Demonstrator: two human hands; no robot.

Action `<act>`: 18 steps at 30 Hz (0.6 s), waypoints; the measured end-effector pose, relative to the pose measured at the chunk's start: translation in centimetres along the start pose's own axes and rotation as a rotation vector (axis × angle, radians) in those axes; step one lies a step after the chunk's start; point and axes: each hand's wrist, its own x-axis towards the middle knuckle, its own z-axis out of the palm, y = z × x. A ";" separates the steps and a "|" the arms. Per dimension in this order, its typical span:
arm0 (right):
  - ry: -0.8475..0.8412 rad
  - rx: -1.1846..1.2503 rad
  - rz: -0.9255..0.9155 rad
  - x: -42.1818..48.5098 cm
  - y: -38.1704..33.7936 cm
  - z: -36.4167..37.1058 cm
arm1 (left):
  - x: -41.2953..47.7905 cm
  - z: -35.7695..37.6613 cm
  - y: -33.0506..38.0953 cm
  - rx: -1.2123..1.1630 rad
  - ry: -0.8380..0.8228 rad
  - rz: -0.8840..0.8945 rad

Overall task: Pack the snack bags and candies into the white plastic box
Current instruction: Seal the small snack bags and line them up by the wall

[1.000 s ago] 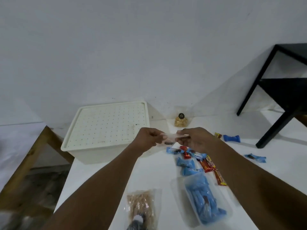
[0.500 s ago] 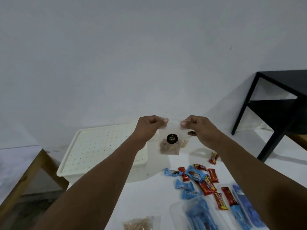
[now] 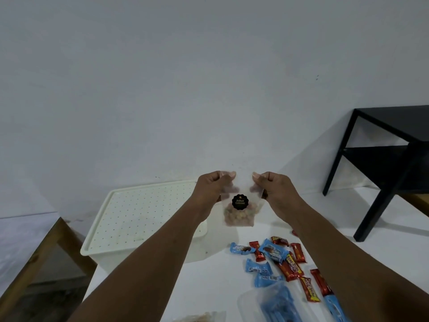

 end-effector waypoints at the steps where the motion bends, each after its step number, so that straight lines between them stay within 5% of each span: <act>1: -0.003 -0.029 -0.020 0.0 -0.3 0.1 | 0.0 0.1 0.1 0.020 -0.010 -0.001; 18: -0.011 0.119 -0.005 -0.8 -2.6 0.9 | -0.5 0.0 1.0 -0.271 0.058 -0.045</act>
